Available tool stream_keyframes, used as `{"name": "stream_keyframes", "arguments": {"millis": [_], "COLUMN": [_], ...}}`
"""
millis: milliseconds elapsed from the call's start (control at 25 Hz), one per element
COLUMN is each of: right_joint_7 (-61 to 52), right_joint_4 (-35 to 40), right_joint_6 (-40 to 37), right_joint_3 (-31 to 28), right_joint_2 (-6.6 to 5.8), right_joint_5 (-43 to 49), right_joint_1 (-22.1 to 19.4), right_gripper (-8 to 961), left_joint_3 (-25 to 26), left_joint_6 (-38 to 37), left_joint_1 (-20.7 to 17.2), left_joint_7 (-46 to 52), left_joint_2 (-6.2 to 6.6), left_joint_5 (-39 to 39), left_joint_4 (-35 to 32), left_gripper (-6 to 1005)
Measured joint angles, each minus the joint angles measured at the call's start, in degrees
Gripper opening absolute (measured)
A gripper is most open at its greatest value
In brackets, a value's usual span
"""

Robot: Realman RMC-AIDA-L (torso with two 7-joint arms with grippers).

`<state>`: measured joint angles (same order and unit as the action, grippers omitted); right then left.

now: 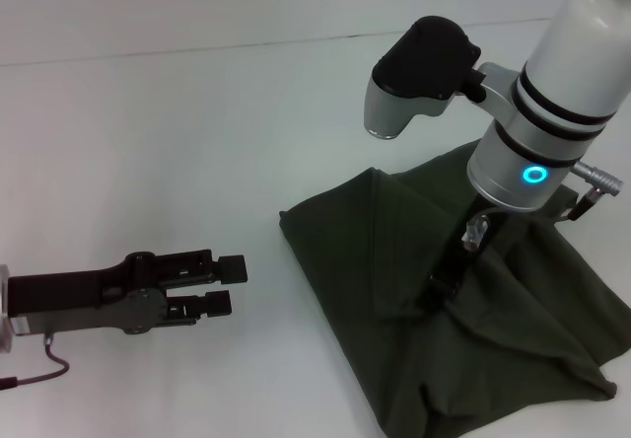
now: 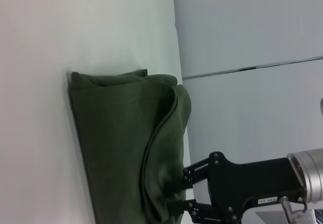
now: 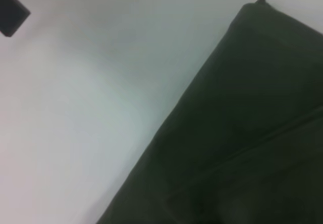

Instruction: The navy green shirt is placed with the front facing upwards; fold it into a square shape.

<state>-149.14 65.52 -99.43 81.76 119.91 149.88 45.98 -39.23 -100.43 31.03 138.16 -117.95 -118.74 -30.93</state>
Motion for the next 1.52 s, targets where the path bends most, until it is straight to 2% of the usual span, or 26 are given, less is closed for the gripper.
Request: {"name": "stream_keyframes", "arguments": {"millis": [200, 520, 720, 1040, 1520], "right_joint_7": [-0.12, -0.38, -0.91, -1.08, -1.07], "right_joint_4": [1.38, 2.32, 3.16, 8.89, 12.77], "right_joint_6": [-1.31, -1.95, -3.52, -7.93, -8.96], "right_joint_3": [-0.73, -1.63, -3.16, -9.55, -17.62], "right_joint_2": [0.00, -0.15, -0.27, -0.37, -0.71], "right_joint_5": [-2.95, -3.30, -2.92, 2.44, 8.23], "right_joint_1": [0.02, 0.09, 0.03, -0.02, -0.86], "right_gripper": [203, 23, 23, 22, 23], "left_joint_3": [0.03, 0.03, 0.03, 0.03, 0.03], "left_joint_6": [0.14, 0.08, -0.07, -0.17, 0.16], "left_joint_1": [0.00, 0.00, 0.00, 0.00, 0.00], "left_joint_7": [0.00, 0.00, 0.02, 0.06, 0.16], "left_joint_2": [0.00, 0.00, 0.00, 0.00, 0.25], "left_joint_5": [0.00, 0.00, 0.00, 0.00, 0.00], "left_joint_4": [0.00, -0.01, -0.20, -0.30, -0.30], "left_gripper": [793, 793, 793, 793, 793]}}
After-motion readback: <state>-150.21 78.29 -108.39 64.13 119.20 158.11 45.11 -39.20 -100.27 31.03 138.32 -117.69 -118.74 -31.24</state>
